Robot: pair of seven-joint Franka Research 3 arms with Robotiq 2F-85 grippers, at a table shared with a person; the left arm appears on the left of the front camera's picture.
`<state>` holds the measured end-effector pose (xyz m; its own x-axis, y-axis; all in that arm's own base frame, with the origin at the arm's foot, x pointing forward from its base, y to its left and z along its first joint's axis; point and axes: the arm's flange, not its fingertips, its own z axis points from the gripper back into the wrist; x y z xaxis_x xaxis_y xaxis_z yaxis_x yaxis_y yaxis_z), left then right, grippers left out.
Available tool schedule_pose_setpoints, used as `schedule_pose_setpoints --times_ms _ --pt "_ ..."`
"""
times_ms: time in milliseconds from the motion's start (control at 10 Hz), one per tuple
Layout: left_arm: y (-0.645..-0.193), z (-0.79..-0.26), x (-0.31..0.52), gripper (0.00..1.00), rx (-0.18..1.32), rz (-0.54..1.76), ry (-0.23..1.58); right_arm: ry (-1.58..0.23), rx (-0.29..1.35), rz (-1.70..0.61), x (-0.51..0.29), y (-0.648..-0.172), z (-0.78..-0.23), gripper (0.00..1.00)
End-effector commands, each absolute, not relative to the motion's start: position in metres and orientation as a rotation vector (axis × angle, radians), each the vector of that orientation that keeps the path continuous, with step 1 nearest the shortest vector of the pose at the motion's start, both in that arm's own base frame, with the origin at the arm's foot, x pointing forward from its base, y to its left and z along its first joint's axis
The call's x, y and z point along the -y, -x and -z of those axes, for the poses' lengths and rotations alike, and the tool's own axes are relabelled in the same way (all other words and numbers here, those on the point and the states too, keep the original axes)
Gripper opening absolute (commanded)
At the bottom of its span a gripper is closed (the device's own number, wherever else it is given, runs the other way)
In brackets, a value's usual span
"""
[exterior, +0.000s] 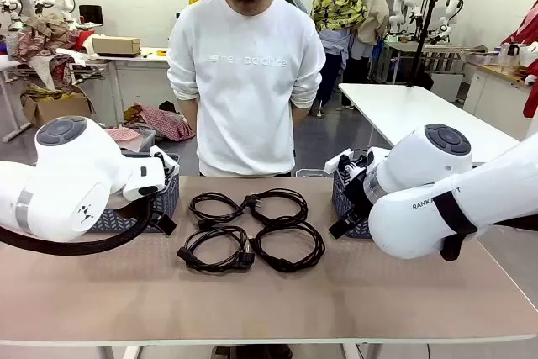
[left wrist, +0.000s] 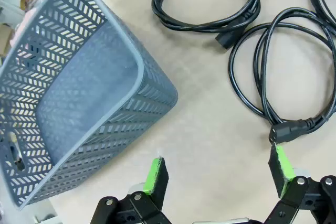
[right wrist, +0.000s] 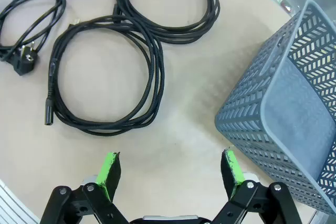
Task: Organize the cables according to human instructions.
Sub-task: Pick up a bundle of cables and place it in the basket indicated by the human.
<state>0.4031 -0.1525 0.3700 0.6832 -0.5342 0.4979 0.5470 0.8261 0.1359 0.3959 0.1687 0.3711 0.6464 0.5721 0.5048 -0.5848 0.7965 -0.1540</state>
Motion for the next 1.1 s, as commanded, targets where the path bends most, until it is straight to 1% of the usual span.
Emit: schedule_pose_setpoints --times_ms 0,1000 --pt "-0.403 -0.37 0.1525 1.0 0.551 0.606 0.024 -0.024 0.566 -0.658 -0.1687 -0.3959 -0.3712 1.0" --pt "-0.403 -0.37 0.1525 1.0 0.551 0.606 0.024 -0.024 0.566 -0.658 -0.1687 -0.3959 -0.3712 1.0"
